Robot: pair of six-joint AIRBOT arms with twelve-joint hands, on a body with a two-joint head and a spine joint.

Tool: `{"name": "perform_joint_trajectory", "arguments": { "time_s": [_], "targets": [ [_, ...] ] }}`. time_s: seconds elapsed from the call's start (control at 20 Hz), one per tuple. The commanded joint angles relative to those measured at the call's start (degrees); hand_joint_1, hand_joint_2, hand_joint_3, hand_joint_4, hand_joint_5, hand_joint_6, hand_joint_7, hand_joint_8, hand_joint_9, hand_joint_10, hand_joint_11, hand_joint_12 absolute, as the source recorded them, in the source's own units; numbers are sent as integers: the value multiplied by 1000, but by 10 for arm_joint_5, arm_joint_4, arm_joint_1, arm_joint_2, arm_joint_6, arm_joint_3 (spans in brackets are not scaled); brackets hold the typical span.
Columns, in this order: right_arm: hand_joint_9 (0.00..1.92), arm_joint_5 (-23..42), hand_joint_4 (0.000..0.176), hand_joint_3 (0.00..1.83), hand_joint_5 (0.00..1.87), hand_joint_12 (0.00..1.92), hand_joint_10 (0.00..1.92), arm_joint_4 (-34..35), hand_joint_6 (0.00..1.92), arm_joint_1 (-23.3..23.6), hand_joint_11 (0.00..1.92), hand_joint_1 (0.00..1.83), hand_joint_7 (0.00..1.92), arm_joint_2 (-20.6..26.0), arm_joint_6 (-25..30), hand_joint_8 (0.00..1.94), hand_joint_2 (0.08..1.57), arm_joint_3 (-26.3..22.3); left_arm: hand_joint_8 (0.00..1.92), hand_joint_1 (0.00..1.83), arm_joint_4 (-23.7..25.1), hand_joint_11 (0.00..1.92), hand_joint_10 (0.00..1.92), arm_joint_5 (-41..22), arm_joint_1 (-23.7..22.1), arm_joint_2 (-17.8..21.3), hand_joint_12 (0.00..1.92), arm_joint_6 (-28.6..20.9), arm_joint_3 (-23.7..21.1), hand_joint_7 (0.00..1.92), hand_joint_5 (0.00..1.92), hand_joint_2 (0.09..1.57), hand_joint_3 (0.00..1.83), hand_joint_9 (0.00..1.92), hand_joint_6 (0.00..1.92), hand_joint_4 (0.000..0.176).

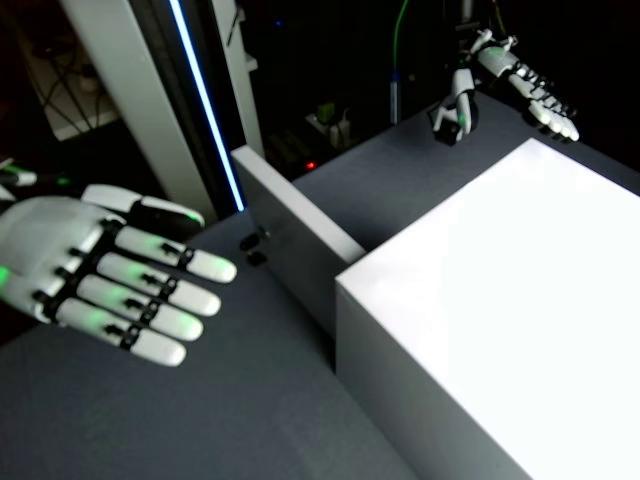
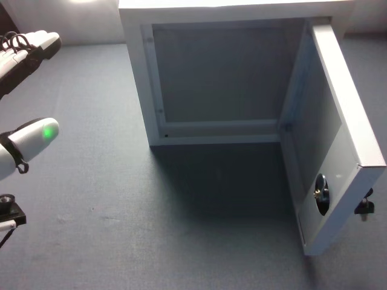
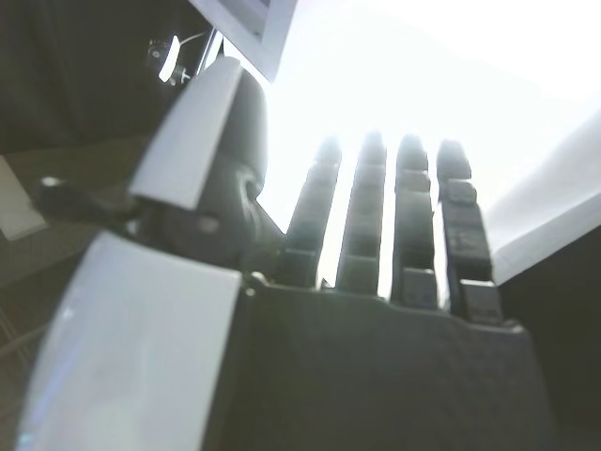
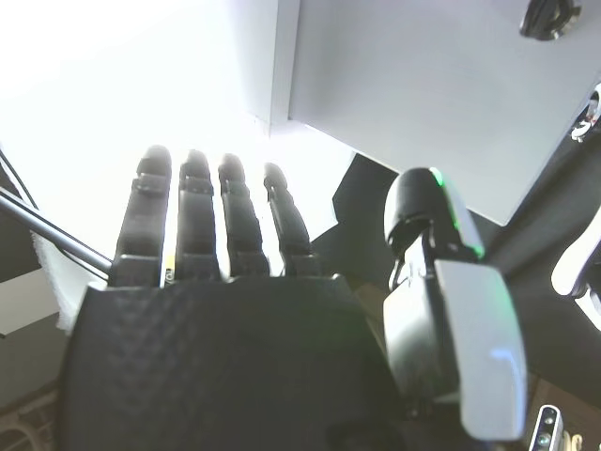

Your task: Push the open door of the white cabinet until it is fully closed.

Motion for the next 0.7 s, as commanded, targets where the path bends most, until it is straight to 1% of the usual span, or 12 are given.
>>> {"name": "perform_joint_trajectory", "arguments": {
  "time_s": [0.0, 0.05, 0.15, 0.25, 0.3, 0.35, 0.45, 0.5, 0.55, 0.65],
  "targets": [
    [4, 70, 0, 38, 35, 1096, 94, 7, 217, 3, 0, 320, 8, 1, 3, 4, 1417, 0, 0, 247, -11, 4, 0, -70, -4, 2, 2, -3, 1, 0, 21, 1436, 16, 0, 2, 0],
    [0, 68, 0, 32, 26, 1094, 76, 7, 213, 3, 0, 296, 1, 2, 3, 0, 1424, 0, 0, 233, -11, 0, 0, -69, -4, 2, 0, -3, 1, 0, 17, 1443, 12, 0, 0, 0],
    [0, 63, 0, 22, 27, 1101, 39, 2, 211, 3, 0, 328, 0, 2, 3, 0, 1426, 0, 0, 217, -10, 0, 0, -68, -4, 2, 0, -3, 1, 0, 12, 1449, 7, 0, 2, 0],
    [0, 58, 0, 7, 21, 1228, 48, -8, 249, 3, 0, 263, 12, 2, 3, 2, 1439, 0, 0, 246, -10, 0, 0, -67, -4, 2, 0, -3, 2, 0, 11, 1449, 3, 0, 1, 0],
    [9, 55, 0, 2, 25, 1244, 63, -15, 264, 4, 0, 283, 21, 2, 3, 5, 1434, 0, 0, 246, -10, 0, 0, -67, -4, 2, 0, -3, 2, 0, 15, 1446, 0, 0, 3, 0],
    [42, 50, 0, 0, 49, 1244, 87, -24, 275, 5, 0, 343, 42, 3, 3, 12, 1407, 0, 0, 247, -10, 1, 0, -67, -4, 2, 0, -3, 2, 0, 21, 1445, 0, 0, 5, 0],
    [32, 35, 0, 0, 85, 1057, 141, -47, 220, 9, 0, 362, 70, 3, 3, 3, 1377, 0, 0, 245, -10, 0, 0, -68, -4, 2, 0, -3, 2, 0, 10, 1445, 0, 0, 0, 0],
    [62, 30, 0, 0, 135, 1162, 205, -56, 166, 11, 0, 366, 112, 3, 3, 7, 1349, 0, 0, 240, -11, 4, 0, -68, -4, 3, 2, -3, 2, 0, 8, 1442, 0, 0, 0, 0],
    [80, 22, 0, 0, 167, 1227, 244, -68, 127, 13, 0, 340, 146, 3, 3, 9, 1327, 0, 0, 232, -11, 0, 0, -68, -4, 3, 0, -3, 2, 0, 4, 1447, 1, 0, 0, 0],
    [96, 10, 0, 0, 214, 1312, 339, -88, 70, 19, 0, 355, 194, 4, 5, 7, 1303, 0, 0, 216, -11, 0, 0, -69, -3, 4, 0, -3, 2, 0, 0, 1447, 1, 0, 0, 0]
  ]
}}
